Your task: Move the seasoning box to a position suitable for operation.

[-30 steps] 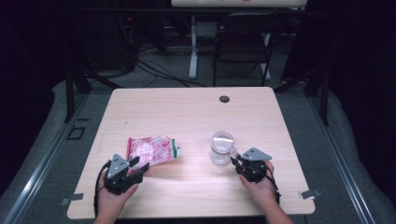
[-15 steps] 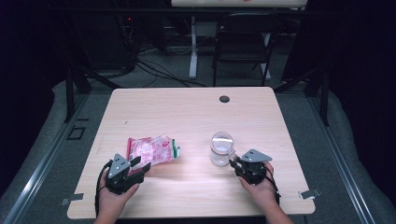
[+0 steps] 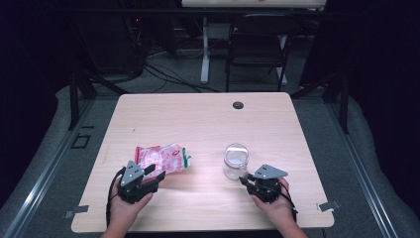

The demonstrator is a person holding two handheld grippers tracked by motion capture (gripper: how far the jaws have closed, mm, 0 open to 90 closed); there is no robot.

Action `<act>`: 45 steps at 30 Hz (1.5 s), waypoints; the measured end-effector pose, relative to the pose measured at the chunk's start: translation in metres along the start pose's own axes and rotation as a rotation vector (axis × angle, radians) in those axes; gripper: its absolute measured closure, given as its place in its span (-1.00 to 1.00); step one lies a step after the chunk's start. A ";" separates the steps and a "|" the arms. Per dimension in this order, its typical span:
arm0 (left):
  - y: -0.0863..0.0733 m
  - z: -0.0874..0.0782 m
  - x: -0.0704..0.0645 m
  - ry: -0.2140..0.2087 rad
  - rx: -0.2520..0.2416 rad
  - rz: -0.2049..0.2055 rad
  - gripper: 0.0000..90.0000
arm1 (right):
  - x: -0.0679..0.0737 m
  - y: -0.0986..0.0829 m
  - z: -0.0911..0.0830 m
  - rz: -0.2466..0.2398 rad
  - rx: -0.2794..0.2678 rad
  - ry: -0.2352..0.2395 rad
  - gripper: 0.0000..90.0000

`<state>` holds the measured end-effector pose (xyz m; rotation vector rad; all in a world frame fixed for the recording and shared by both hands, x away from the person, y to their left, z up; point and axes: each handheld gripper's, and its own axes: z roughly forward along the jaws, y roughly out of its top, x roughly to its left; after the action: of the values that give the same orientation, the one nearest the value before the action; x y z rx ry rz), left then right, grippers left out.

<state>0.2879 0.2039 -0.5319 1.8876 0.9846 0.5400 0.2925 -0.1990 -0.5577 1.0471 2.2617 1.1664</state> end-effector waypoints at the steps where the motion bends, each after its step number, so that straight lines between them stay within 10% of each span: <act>1: 0.001 0.001 0.000 -0.003 0.003 0.002 0.15 | 0.001 -0.001 0.000 0.004 -0.004 0.005 0.64; 7: 0.004 0.005 -0.002 -0.017 0.002 0.012 0.15 | 0.003 -0.005 -0.005 -0.001 -0.006 -0.029 0.61; 11: 0.006 0.008 -0.003 -0.024 -0.003 0.015 0.14 | 0.001 -0.008 -0.011 -0.028 -0.002 -0.169 0.55; 17: 0.006 0.009 -0.002 -0.025 -0.003 0.014 0.14 | -0.016 -0.012 -0.018 0.059 -0.009 -0.297 0.57; 24: 0.005 0.007 -0.002 -0.020 -0.001 0.014 0.14 | -0.029 -0.013 -0.018 0.150 -0.017 -0.338 0.66; 45: 0.004 0.002 -0.003 -0.021 -0.013 0.011 0.14 | -0.030 -0.009 -0.013 0.131 0.007 -0.288 0.75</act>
<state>0.2893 0.1993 -0.5295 1.8846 0.9560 0.5309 0.2997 -0.2321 -0.5578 1.2926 2.0007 0.9843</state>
